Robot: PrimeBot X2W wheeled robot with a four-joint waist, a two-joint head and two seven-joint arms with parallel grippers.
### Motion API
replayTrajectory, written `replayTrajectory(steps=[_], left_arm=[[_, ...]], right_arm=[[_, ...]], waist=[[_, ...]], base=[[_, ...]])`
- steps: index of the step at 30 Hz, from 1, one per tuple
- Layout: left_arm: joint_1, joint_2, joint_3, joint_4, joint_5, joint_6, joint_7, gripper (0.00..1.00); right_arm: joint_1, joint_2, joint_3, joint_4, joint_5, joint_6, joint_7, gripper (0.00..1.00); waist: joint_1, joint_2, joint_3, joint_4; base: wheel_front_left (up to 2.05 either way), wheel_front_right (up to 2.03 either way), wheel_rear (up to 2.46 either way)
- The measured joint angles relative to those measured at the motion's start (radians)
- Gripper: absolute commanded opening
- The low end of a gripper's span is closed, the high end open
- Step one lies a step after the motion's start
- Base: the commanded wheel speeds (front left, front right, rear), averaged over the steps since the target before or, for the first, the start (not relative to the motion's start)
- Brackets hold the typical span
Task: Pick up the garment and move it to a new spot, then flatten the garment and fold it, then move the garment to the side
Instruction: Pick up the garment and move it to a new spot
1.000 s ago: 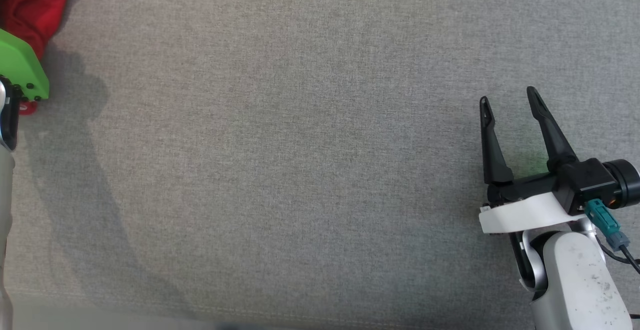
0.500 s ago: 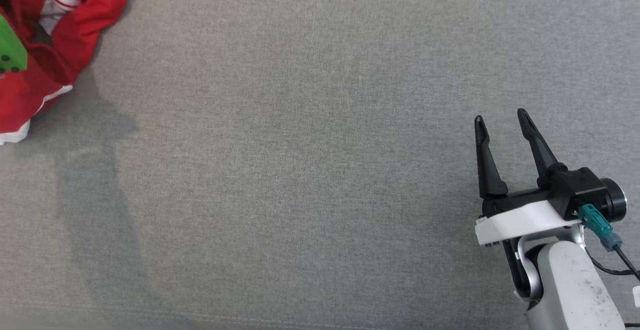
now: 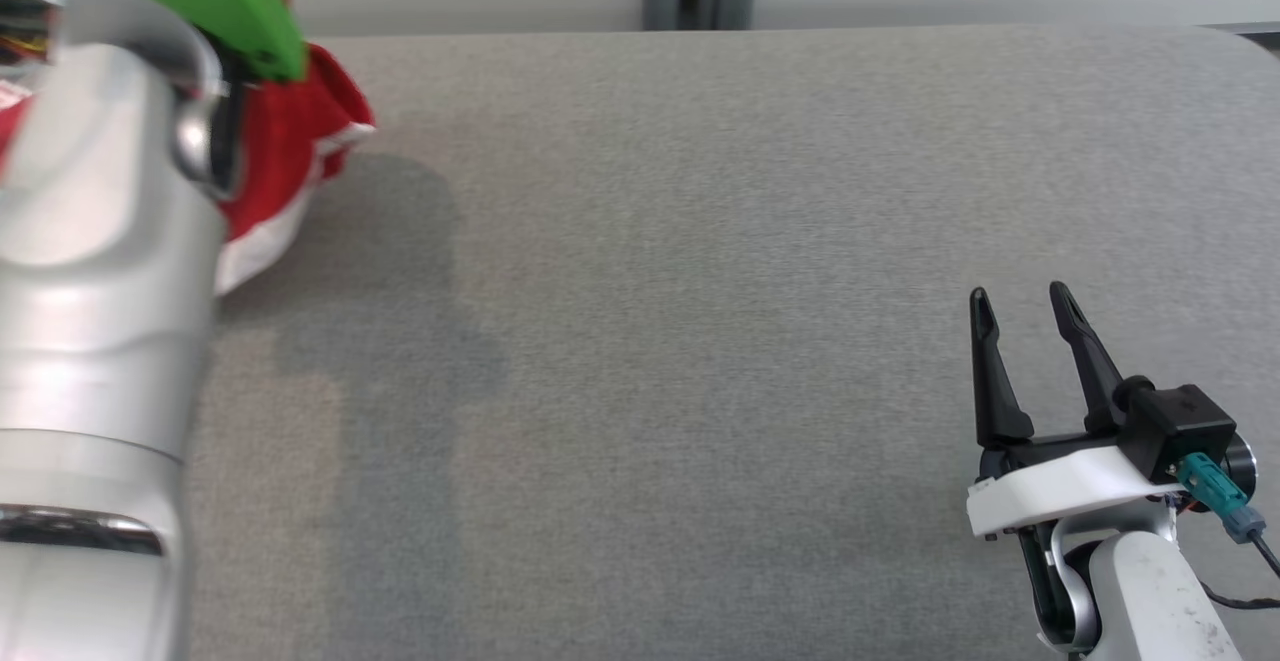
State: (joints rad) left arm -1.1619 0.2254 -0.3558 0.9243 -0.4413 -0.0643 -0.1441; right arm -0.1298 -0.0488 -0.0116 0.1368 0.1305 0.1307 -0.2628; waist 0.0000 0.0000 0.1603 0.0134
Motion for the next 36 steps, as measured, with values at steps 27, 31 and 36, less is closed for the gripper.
replayTrajectory(steps=[27, 31, 36], left_arm=[[0.41, -0.177, -0.683, -0.193, -0.398, 0.195, -0.05, 0.0], [0.381, -0.177, -0.732, -0.228, -0.445, 0.206, -0.069, 0.0], [0.339, -0.177, -0.787, -0.271, -0.501, 0.227, -0.088, 0.0]], right_arm=[[-0.018, 0.0, 0.033, 0.027, 0.033, 0.0, 0.0, 1.0], [-0.019, 0.0, 0.042, 0.032, 0.034, 0.0, 0.0, 1.0], [-0.02, 0.0, 0.059, 0.038, 0.034, 0.0, 0.0, 1.0]], waist=[[0.0, 0.0, 0.078, -0.165], [0.0, 0.0, 0.075, -0.17], [0.0, 0.0, 0.071, -0.186]], base=[[0.0, 0.0, 0.0], [0.0, 0.0, 0.0], [0.0, 0.0, 0.0]])
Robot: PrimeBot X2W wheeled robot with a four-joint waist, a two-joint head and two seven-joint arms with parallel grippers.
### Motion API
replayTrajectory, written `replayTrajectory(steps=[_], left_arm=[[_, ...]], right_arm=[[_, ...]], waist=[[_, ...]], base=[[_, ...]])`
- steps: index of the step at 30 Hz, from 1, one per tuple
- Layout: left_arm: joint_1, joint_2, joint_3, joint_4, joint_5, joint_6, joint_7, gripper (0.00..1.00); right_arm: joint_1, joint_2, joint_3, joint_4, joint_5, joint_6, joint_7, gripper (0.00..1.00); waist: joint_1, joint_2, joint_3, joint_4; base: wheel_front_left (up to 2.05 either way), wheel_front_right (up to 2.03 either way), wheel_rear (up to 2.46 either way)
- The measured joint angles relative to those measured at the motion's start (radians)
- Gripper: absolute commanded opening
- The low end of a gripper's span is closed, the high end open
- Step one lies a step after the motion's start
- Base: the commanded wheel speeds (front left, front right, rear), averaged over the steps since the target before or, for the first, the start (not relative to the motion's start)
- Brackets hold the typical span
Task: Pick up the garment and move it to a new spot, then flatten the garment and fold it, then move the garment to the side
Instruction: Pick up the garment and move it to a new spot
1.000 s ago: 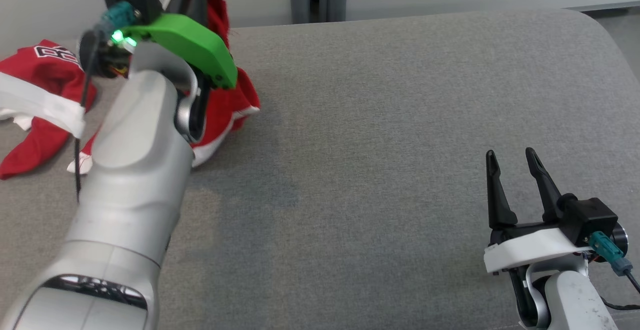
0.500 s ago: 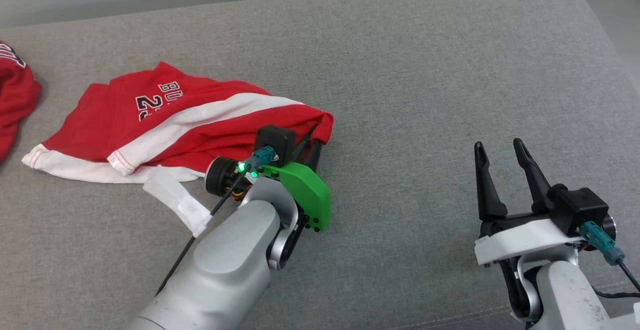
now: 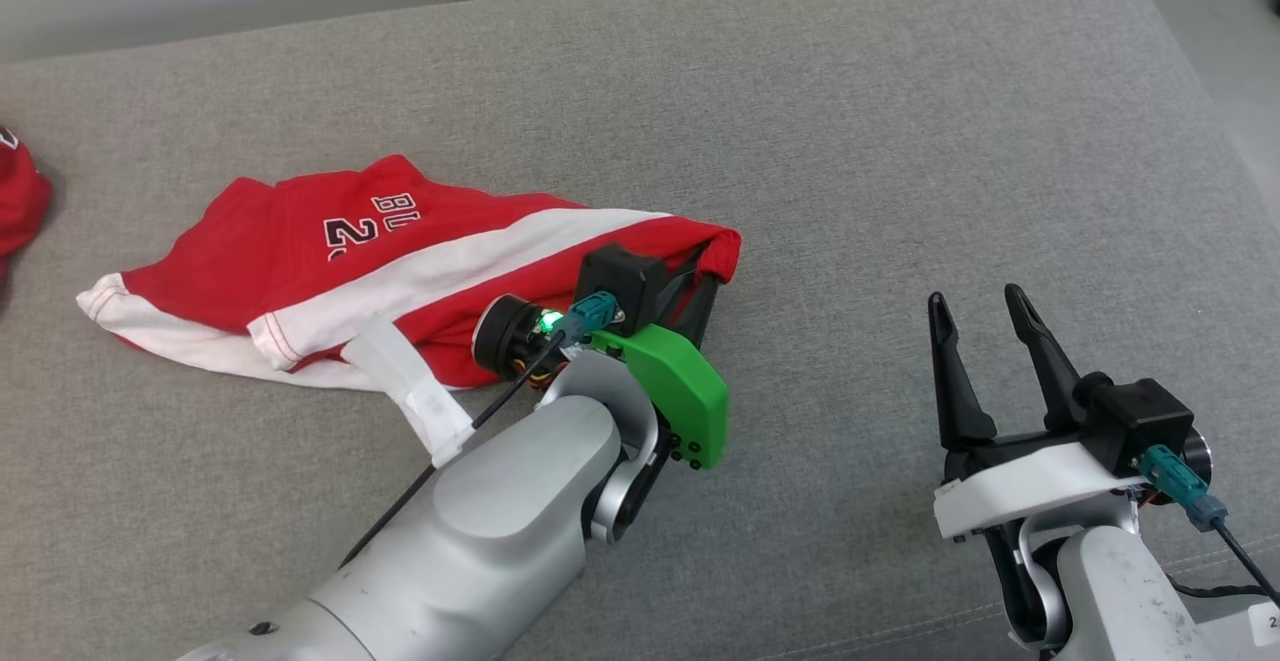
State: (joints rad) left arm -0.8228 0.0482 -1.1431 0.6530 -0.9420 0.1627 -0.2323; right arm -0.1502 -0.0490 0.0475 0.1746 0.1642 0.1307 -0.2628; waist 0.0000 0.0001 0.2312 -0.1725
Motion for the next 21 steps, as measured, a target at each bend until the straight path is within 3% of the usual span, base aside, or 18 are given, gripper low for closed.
replayTrajectory(steps=[5, 7, 8, 14, 21], left_arm=[[-0.033, 0.0, -0.047, -0.027, -0.053, 0.023, -0.016, 0.0], [-0.034, -0.001, -0.073, -0.016, -0.061, 0.028, -0.016, 0.48], [-0.033, -0.001, -0.087, -0.003, -0.062, 0.031, -0.012, 1.0], [-0.019, 0.0, -0.131, 0.059, -0.028, 0.012, 0.049, 1.0], [0.039, 0.0, -0.138, 0.03, 0.136, -0.051, 0.106, 1.0]], right_arm=[[0.0, 0.0, 0.009, 0.007, 0.0, 0.0, 0.0, 1.0], [0.001, 0.0, 0.011, 0.011, 0.0, 0.0, 0.0, 1.0], [0.002, 0.0, 0.011, 0.012, 0.0, 0.0, 0.0, 1.0], [0.007, 0.0, -0.002, 0.016, -0.001, 0.0, 0.0, 1.0], [0.01, 0.0, -0.001, 0.031, -0.007, 0.0, 0.0, 1.0]], waist=[[0.0, 0.0, -0.006, -0.015], [0.0, 0.0, -0.009, -0.019], [0.0, 0.0, -0.01, -0.02], [0.0, 0.0, -0.013, -0.008], [0.0, 0.0, -0.021, 0.02]], base=[[0.0, 0.0, 0.0], [0.0, 0.0, 0.0], [0.0, 0.0, 0.0], [0.0, 0.0, 0.0], [0.0, 0.0, 0.0]])
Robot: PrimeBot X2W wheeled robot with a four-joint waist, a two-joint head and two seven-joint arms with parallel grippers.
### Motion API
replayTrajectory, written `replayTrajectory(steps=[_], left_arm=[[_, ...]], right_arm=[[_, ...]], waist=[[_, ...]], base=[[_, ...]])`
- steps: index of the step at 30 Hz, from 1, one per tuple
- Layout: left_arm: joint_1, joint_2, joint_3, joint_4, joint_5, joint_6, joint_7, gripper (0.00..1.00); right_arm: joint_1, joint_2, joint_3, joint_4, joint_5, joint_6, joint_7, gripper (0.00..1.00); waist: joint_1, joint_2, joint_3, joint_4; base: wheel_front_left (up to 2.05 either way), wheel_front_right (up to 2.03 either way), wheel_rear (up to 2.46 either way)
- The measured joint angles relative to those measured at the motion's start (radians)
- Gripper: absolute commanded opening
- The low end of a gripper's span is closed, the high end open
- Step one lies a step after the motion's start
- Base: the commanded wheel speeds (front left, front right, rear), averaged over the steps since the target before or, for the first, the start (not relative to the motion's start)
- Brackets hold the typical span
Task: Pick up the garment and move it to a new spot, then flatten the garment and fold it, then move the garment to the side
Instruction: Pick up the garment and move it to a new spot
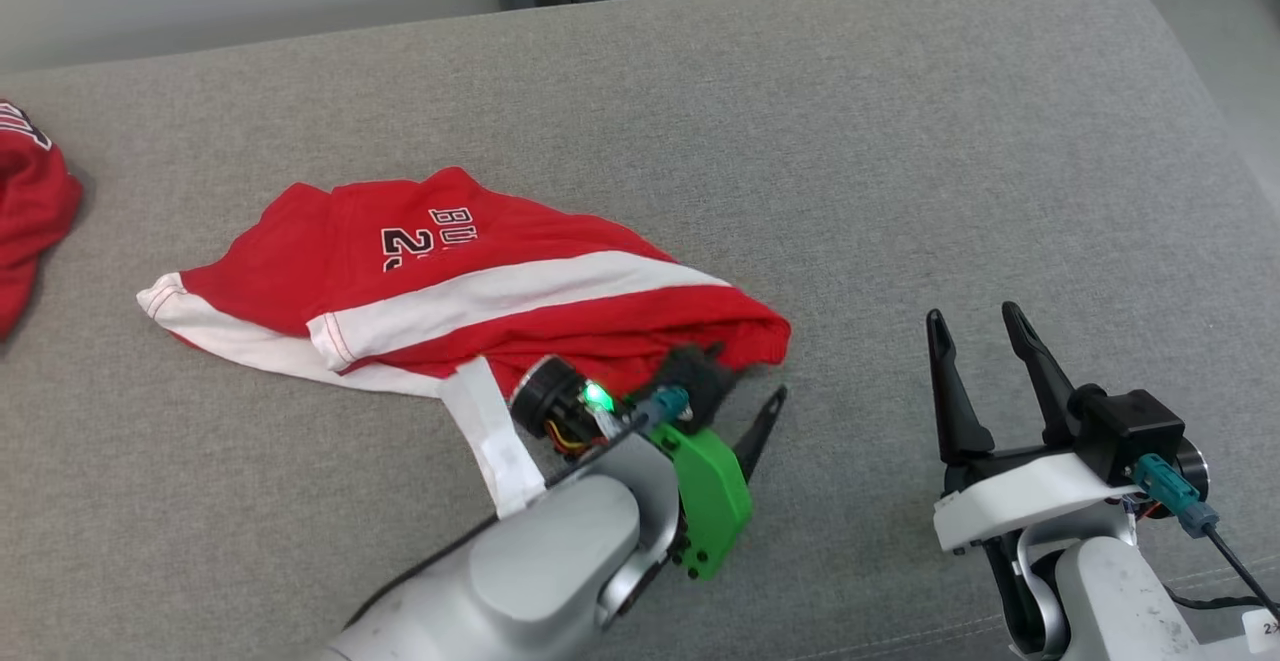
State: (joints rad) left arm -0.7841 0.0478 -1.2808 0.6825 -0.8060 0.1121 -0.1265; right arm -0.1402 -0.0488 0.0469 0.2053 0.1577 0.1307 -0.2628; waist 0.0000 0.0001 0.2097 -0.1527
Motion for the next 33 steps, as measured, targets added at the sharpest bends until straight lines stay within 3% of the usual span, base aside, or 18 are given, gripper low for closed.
replayTrajectory(steps=[3, 8, 13, 21, 26, 33], left_arm=[[0.05, 0.0, -0.003, -0.021, 0.069, -0.016, 0.029, 1.0], [0.061, 0.0, -0.003, -0.048, 0.091, -0.015, 0.008, 1.0], [0.046, 0.0, 0.007, -0.041, 0.07, 0.004, -0.062, 1.0], [0.029, 0.002, 0.119, 0.007, 0.012, 0.034, -0.13, 1.0], [0.049, 0.057, 0.221, -0.028, 0.037, 0.057, -0.136, 1.0], [0.218, 0.141, 0.392, -0.143, 0.081, 0.093, -0.137, 1.0]], right_arm=[[-0.001, 0.0, 0.002, 0.002, 0.0, 0.0, 0.0, 1.0], [-0.005, 0.0, -0.002, 0.002, 0.002, 0.0, 0.0, 1.0], [-0.003, 0.0, -0.03, 0.002, -0.002, 0.0, 0.0, 1.0], [0.014, 0.0, -0.066, 0.001, -0.021, 0.0, 0.0, 1.0], [0.032, 0.0, -0.079, 0.001, -0.031, 0.0, 0.0, 1.0], [0.069, 0.0, -0.094, 0.002, -0.043, 0.0, 0.0, 1.0]], waist=[[0.0, 0.0, -0.003, 0.008], [0.0, -0.0001, -0.005, 0.016], [0.0, 0.0, -0.02, 0.023], [0.0, 0.0, -0.07, 0.052], [0.0, 0.0, -0.106, 0.078], [0.0, 0.0, -0.164, 0.117]], base=[[0.0, 0.0, 0.0], [0.0, 0.0, 0.0], [0.0, 0.0, 0.0], [0.0, 0.0, 0.0], [0.0, 0.0, 0.0], [0.0, 0.0, 0.0]])
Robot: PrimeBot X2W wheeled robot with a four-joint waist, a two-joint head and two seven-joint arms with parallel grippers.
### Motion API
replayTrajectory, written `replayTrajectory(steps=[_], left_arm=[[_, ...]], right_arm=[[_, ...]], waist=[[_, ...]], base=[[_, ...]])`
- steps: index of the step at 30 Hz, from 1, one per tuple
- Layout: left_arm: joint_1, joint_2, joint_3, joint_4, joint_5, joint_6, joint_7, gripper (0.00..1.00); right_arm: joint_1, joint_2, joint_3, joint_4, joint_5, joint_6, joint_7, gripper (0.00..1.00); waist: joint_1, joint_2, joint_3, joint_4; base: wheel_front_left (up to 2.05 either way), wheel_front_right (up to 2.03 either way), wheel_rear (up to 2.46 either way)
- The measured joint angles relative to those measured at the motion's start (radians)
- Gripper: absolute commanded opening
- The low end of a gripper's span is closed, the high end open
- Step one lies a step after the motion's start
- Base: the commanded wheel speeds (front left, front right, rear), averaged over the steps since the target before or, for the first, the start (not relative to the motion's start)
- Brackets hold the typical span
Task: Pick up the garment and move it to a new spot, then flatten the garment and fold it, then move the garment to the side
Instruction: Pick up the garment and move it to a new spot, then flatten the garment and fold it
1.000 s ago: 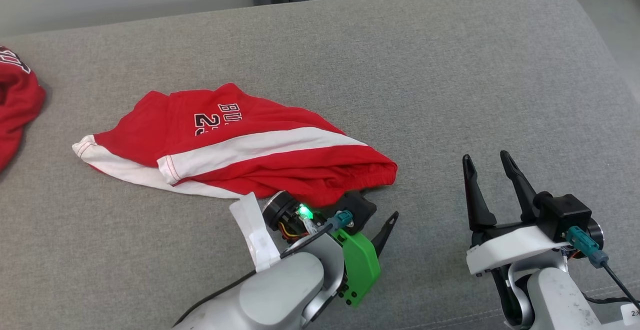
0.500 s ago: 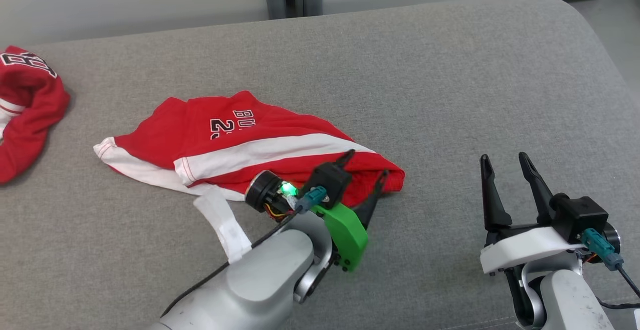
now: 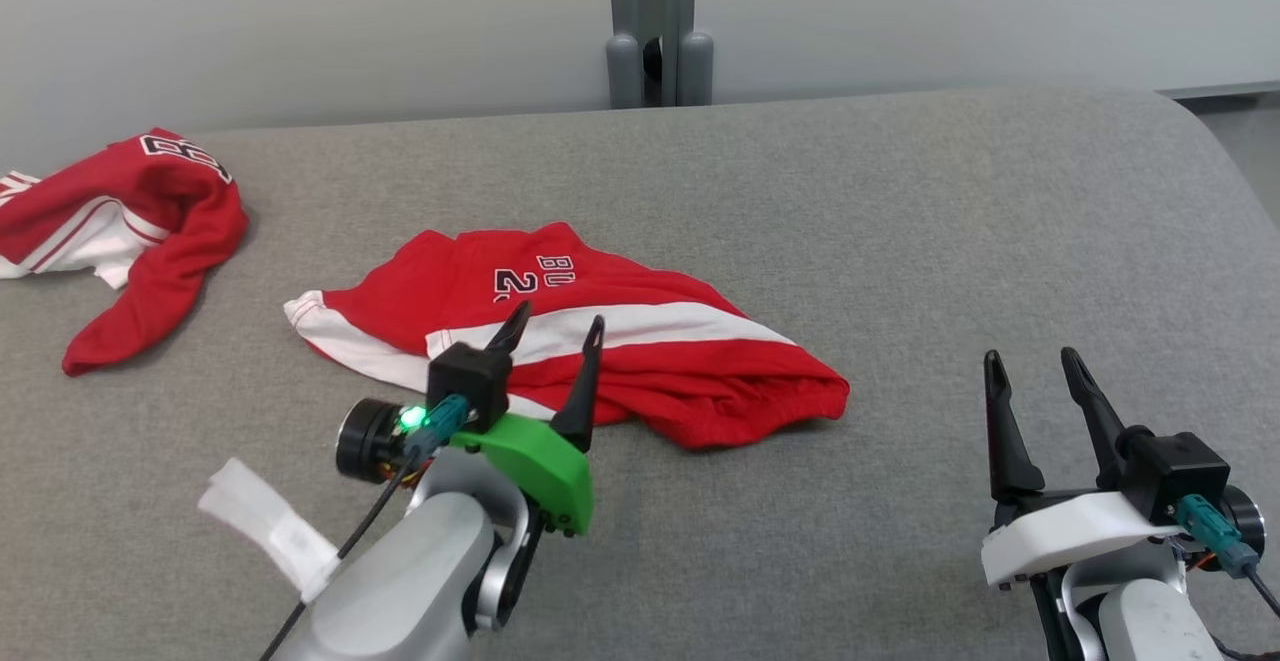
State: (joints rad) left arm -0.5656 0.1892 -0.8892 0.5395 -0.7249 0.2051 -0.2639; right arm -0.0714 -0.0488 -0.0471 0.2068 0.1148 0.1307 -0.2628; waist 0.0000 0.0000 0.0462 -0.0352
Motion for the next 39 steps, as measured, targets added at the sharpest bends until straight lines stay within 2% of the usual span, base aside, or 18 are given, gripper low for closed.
replayTrajectory(steps=[6, 16, 25, 39], left_arm=[[0.159, 0.046, 0.147, -0.092, 0.039, 0.021, 0.0, 1.0], [0.374, 0.046, 0.374, -0.233, 0.111, 0.032, 0.0, 1.0], [0.498, 0.035, 0.466, -0.302, 0.168, 0.007, 0.0, 1.0], [0.521, 0.01, 0.522, -0.286, 0.208, -0.035, 0.0, 1.0]], right_arm=[[0.028, 0.0, -0.001, -0.003, 0.001, 0.0, 0.0, 1.0], [0.069, 0.0, 0.016, -0.003, 0.021, 0.0, 0.0, 1.0], [0.087, 0.0, 0.034, -0.003, 0.025, 0.0, 0.0, 1.0], [0.088, 0.0, 0.051, 0.021, 0.025, 0.0, 0.0, 1.0]], waist=[[-0.0001, 0.0, -0.038, 0.036], [0.0, 0.0, -0.064, 0.048], [0.0, 0.0, -0.081, 0.038], [0.0, 0.0, -0.083, 0.041]], base=[[0.0, 0.0, 0.0], [0.0, 0.0, 0.0], [0.0, 0.0, 0.0], [0.0, 0.0, 0.0]])
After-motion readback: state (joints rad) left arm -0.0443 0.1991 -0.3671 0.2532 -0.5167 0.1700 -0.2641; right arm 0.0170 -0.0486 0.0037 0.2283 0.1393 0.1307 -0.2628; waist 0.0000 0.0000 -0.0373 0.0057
